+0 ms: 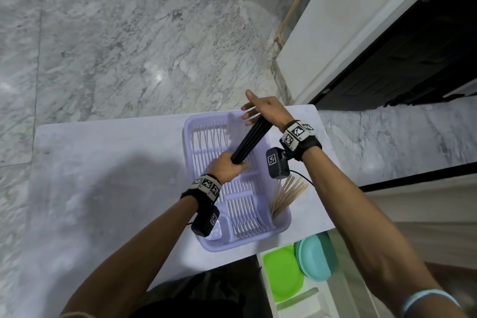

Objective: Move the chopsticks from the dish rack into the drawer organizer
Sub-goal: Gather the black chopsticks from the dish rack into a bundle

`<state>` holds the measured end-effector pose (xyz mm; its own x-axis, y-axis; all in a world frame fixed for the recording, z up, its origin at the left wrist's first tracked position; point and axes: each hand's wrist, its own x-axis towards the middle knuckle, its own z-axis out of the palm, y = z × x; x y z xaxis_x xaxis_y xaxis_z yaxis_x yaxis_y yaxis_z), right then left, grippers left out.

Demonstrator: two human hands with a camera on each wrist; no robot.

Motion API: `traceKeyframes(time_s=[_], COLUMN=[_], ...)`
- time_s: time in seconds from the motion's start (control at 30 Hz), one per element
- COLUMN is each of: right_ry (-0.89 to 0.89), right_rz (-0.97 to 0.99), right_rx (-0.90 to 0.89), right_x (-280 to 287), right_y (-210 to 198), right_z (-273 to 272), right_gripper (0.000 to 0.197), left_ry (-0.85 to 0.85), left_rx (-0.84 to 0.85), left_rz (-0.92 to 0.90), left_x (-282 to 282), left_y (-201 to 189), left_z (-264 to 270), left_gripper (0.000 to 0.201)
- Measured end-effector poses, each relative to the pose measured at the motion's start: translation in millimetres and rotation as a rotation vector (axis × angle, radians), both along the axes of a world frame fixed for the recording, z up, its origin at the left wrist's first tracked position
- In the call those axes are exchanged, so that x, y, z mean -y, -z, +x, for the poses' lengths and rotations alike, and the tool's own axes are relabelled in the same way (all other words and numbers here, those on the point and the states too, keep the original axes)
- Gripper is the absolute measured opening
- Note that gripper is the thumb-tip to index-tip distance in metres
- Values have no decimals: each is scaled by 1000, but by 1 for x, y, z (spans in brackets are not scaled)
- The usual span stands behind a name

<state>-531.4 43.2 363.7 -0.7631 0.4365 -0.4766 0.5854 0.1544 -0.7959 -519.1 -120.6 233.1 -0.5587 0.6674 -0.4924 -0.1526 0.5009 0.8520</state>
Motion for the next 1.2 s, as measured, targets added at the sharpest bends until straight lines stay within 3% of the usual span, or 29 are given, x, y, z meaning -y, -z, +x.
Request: traceKeyframes(time_s=[0.1,0.23,0.37,0.47,0.63,0.7,0.83,0.93,1.07,1.2], right_ry=[126,132,95,-38,-173,-159,167,136,160,218], right_rz=[-73,110,156,168,9,-25,-236,-345,-566,-637], right_rx=[-114,-138,-82,36,202,184,-40,-100,-161,-183], right_x=[-6,-14,-21,-7,4,3,-3,-2,4,-4], right_y=[5,-9,-34,-20,5,7,13,29,42,39], right_z=[4,8,12,11,16,16,21,34,49,58], right_gripper=[42,53,65,73,81,76,59,39,16,18], left_ry=[37,68,95,149,172,169,96,53,141,245], left_rx=[78,85,39,28,-2,15,85,195,271,259], left_rz=[22,26,-1,4,-38,-41,11,105,148,155], left_x=[-2,1,3,-1,8,12,10,3,-6,-11], left_y=[-4,-5,-6,-9,2,6,-3,-15,-31,-39], left_z=[-1,-6,-9,-8,-9,-9,-9,-9,-6,1], left_gripper=[33,35,37,38,37,40,44,42,44,41])
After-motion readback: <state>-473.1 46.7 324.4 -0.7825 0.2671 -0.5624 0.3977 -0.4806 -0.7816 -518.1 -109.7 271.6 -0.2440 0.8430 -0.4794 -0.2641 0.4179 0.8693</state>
